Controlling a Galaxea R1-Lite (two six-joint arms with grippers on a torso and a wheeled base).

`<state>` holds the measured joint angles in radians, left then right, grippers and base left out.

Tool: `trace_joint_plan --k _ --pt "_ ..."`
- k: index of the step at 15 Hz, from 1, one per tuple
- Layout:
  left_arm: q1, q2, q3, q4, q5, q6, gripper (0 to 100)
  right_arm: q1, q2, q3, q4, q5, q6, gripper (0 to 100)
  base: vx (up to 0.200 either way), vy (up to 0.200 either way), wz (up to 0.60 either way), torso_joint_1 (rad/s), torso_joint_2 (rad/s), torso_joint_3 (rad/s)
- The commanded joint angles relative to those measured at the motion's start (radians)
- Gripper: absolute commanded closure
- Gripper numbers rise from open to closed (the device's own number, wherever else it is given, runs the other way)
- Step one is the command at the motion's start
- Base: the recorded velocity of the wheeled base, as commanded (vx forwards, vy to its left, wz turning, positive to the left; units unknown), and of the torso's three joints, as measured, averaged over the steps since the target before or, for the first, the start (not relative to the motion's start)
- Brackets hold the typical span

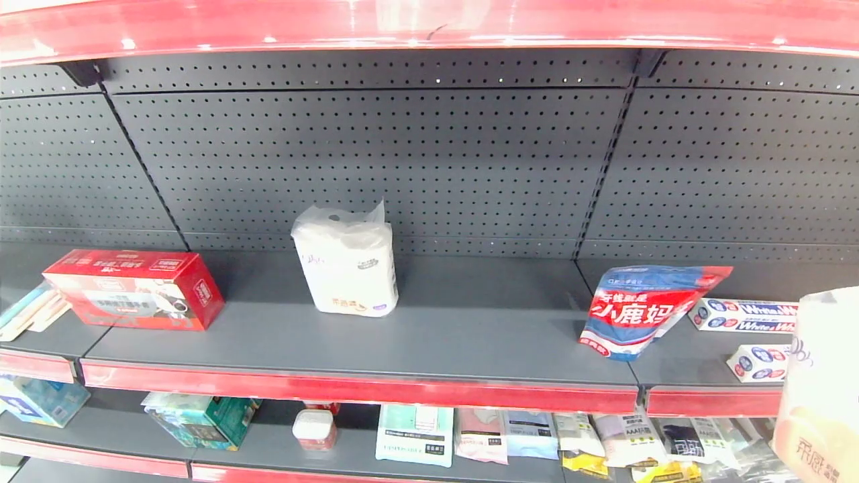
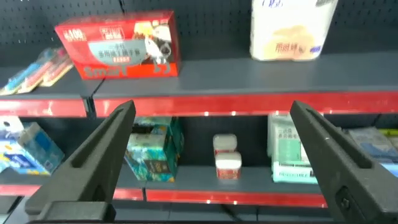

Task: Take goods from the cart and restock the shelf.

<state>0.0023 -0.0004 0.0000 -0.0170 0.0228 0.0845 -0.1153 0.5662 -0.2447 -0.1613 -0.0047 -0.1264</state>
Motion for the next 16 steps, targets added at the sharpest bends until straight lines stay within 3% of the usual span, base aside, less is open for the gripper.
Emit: trace_joint_plan --k 1,2,3,5,6,7,8,9,10,11,12,13,15,16 --pt "0.001 0.000 0.000 0.002 0.000 -0.002 0 0.002 -0.011 -0.022 -0.001 -0.001 -0.002 100 0.000 0.000 0.00 0.000 0.00 0.000" --pt "-0.001 0.017 -0.029 0.003 -0.018 -0.003 0 0.000 -0.003 -0.028 -0.001 0.000 -0.002 100 0.000 0.000 0.00 0.000 0.00 0.000" --pt "-0.027 0.175 -0.163 -0.003 -0.050 -0.043 0 0.002 0.003 -0.027 -0.001 0.000 -0.002 100 0.000 0.000 0.00 0.000 0.00 0.000" --pt "-0.082 0.451 -0.405 -0.003 -0.096 -0.196 0 0.005 0.006 -0.015 0.000 0.002 -0.004 100 0.000 0.000 0.00 0.000 0.00 0.000" --pt "-0.071 0.513 -0.403 -0.003 -0.076 -0.180 0 0.005 0.009 -0.011 0.000 0.002 -0.002 100 0.000 0.000 0.00 0.000 0.00 0.000" --pt "-0.022 0.622 -0.410 -0.009 0.020 -0.152 0 0.005 0.006 -0.010 0.000 0.002 -0.002 100 0.000 0.000 0.00 0.000 0.00 0.000" --pt "0.011 0.700 -0.422 -0.034 0.088 -0.144 0 0.005 0.000 -0.010 0.002 0.002 -0.002 100 0.000 0.000 0.00 0.000 0.00 0.000" --pt "0.070 0.852 -0.430 -0.172 0.135 -0.144 0 0.005 -0.002 -0.010 0.002 0.002 -0.002 100 0.000 0.000 0.00 0.000 0.00 0.000" --pt "0.104 0.933 -0.425 -0.261 0.134 -0.124 0 0.003 0.003 -0.011 0.002 0.002 -0.001 100 0.000 0.000 0.00 0.000 0.00 0.000" --pt "0.122 1.037 -0.423 -0.320 0.106 -0.065 0 0.005 0.006 -0.011 0.002 0.002 -0.002 100 0.000 0.000 0.00 0.000 0.00 0.000" --pt "0.139 1.093 -0.423 -0.362 0.051 -0.032 0 0.005 0.006 -0.010 0.002 0.002 -0.002 100 0.000 0.000 0.00 0.000 0.00 0.000" --pt "0.186 1.182 -0.423 -0.425 -0.133 0.038 0 0.005 0.009 -0.010 0.002 0.002 -0.002 100 0.000 0.000 0.00 0.000 0.00 0.000" --pt "0.268 1.294 -0.426 -0.462 -0.359 0.179 0 0.005 0.008 -0.010 0.003 0.002 -0.002 100 0.000 0.000 0.00 0.000 0.00 0.000" --pt "0.318 1.364 -0.446 -0.497 -0.474 0.235 0 0.005 0.006 -0.008 0.003 0.000 -0.001 100 0.000 0.000 0.00 0.000 0.00 0.000"
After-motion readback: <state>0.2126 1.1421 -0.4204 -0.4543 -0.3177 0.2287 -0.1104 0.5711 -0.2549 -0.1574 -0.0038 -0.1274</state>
